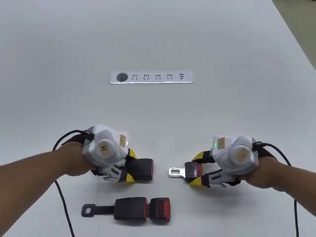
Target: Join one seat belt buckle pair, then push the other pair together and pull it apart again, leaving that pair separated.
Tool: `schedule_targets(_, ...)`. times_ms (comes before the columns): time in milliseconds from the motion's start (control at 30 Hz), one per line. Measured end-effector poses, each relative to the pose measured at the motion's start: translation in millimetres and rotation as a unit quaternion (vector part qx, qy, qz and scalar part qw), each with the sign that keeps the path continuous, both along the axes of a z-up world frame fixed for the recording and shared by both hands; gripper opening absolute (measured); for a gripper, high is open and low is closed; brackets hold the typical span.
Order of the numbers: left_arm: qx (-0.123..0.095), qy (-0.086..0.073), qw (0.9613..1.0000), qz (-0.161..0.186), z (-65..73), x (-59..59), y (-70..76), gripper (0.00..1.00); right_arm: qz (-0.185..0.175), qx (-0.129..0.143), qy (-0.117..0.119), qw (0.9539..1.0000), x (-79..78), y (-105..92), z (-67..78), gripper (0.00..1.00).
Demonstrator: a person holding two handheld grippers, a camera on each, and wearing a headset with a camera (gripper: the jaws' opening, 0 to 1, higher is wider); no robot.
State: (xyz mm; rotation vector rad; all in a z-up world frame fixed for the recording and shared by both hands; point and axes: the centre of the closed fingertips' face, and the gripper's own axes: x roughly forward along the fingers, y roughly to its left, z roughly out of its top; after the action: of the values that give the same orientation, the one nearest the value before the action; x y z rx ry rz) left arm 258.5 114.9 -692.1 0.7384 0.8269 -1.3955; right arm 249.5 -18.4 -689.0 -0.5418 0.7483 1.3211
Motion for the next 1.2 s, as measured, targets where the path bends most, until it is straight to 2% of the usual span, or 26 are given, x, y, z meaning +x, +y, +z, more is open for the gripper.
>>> schedule_targets(400,0.001,0.0,1.0,0.002,-1.3,-1.5,-1.8,0.33,0.005,0.017,0.002,0.9998,6.5,20.3,-4.3,0.34)
schedule_targets(767,0.007,0.0,1.0,0.002,-1.0,-2.5,-2.9,0.33,0.007,0.032,0.003,0.9994,8.2,41.7,-0.7,0.34)
schedule_targets(1100,0.015,-0.001,0.9999,-0.002,-1.3,-3.4,-4.1,0.33,0.004,0.047,0.011,0.9988,12.2,52.6,-3.0,0.34)
schedule_targets(1200,0.01,0.0,0.9999,0.004,-1.5,-2.0,-2.8,0.33,0.005,0.049,0.01,0.9987,10.9,51.0,-1.8,0.34)
